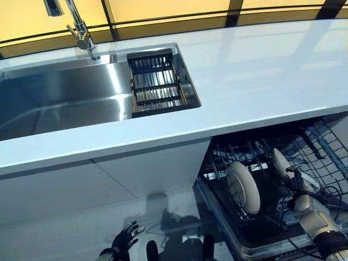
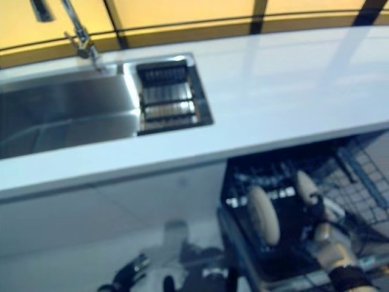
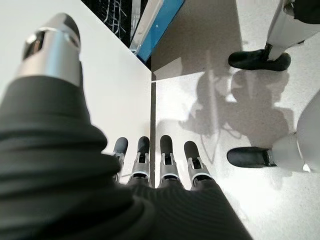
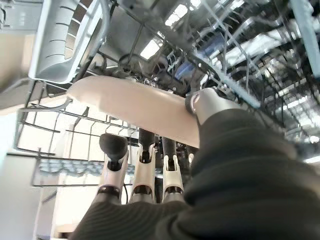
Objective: Take plates into dishwasher
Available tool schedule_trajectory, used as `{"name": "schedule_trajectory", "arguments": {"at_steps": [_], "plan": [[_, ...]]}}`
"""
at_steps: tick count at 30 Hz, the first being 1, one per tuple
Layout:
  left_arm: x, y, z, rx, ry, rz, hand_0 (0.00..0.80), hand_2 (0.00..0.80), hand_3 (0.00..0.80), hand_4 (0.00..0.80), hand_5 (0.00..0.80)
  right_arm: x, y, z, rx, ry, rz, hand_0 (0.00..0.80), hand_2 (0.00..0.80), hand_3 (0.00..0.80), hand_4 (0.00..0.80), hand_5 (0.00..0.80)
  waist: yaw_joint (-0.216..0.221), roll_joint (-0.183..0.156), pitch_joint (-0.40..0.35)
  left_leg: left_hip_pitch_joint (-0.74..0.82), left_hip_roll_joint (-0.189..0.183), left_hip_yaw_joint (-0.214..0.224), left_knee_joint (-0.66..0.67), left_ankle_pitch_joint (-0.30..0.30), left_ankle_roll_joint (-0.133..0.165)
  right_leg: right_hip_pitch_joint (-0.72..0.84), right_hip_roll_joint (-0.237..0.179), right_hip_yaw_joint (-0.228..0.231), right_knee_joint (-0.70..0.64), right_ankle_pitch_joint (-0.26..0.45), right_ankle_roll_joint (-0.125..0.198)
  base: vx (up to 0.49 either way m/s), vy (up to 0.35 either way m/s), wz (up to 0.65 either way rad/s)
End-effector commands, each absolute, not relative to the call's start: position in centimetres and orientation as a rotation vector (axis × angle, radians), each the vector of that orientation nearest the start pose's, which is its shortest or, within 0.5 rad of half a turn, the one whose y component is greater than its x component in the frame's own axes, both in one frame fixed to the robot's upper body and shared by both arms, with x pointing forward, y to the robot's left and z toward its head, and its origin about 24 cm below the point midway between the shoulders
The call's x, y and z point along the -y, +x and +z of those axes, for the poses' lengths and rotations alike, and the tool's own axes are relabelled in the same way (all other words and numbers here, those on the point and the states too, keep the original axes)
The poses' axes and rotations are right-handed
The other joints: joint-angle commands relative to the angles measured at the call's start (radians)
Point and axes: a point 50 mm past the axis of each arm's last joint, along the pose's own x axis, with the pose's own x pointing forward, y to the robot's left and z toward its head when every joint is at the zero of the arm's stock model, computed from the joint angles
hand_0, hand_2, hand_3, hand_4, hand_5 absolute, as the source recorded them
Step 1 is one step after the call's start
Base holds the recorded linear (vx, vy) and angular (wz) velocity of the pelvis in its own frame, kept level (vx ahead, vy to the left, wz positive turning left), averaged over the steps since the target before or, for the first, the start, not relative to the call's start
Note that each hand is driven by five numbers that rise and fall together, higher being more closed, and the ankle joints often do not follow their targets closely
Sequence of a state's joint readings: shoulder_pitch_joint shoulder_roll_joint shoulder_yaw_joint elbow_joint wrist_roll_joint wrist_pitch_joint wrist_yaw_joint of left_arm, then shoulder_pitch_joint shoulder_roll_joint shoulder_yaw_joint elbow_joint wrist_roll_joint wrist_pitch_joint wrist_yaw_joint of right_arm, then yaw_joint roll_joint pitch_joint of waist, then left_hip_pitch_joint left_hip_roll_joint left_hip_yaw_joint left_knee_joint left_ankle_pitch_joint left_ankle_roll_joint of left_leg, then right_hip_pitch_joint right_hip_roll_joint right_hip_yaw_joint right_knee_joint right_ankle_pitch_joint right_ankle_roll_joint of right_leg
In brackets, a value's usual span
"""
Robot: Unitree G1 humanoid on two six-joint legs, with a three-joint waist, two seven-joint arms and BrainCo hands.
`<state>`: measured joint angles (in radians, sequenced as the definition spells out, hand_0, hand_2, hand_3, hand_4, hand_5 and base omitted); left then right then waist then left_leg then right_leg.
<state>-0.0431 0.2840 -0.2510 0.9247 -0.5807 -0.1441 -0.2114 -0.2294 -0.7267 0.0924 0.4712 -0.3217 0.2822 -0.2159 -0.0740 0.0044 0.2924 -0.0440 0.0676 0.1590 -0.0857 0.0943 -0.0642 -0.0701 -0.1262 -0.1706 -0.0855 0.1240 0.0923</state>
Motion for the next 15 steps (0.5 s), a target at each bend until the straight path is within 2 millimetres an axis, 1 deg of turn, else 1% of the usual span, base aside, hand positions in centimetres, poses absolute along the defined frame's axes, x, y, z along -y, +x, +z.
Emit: {"name": "schedule_trajectory", "arguments": {"at_steps": [1, 7, 11, 15], "plan": [[-21.83, 17.26, -12.00, -0.731, -0.206, 0.018, 0.000, 0.000, 0.000, 0.000, 0.000, 34.76, 27.38, 7.30, -0.369, -1.043, -0.382, 0.800, 0.800, 0.800, 0.800, 0.800, -0.011, -0.050, -0.074, 0.009, -0.041, 0.036, -0.002, -0.054, 0.045, 0.000, 0.036, 0.048, 0.027, -0.008, 0.025, 0.034, 0.004, -0.08], [-21.91, 16.78, -12.23, -0.745, -0.208, 0.032, 0.000, 0.000, 0.000, 0.000, 0.000, 34.91, 27.17, 7.48, -0.364, -0.927, -0.355, 0.800, 0.800, 0.800, 0.800, 0.800, -0.012, -0.062, -0.086, 0.020, -0.038, 0.042, -0.002, -0.057, 0.045, 0.013, 0.039, 0.050, 0.025, -0.011, 0.023, 0.022, 0.003, -0.01], [-22.01, 16.57, -12.34, -0.751, -0.207, 0.037, 0.000, 0.000, 0.000, 0.000, 0.000, 34.93, 27.07, 7.22, -0.375, -0.845, -0.327, 0.800, 0.800, 0.800, 0.800, 0.800, -0.011, -0.068, -0.091, 0.024, -0.036, 0.045, -0.002, -0.059, 0.046, 0.017, 0.040, 0.049, 0.024, -0.012, 0.022, 0.008, 0.001, -0.02], [-22.15, 16.58, -12.35, -0.756, -0.202, 0.038, 0.000, 0.000, 0.000, 0.000, 0.000, 34.85, 27.35, 7.18, -0.376, -0.782, -0.296, 0.800, 0.800, 0.800, 0.800, 0.800, -0.007, -0.074, -0.093, 0.026, -0.034, 0.047, -0.002, -0.059, 0.044, 0.021, 0.039, 0.045, 0.023, -0.012, 0.022, 0.000, 0.000, 0.00]]}}
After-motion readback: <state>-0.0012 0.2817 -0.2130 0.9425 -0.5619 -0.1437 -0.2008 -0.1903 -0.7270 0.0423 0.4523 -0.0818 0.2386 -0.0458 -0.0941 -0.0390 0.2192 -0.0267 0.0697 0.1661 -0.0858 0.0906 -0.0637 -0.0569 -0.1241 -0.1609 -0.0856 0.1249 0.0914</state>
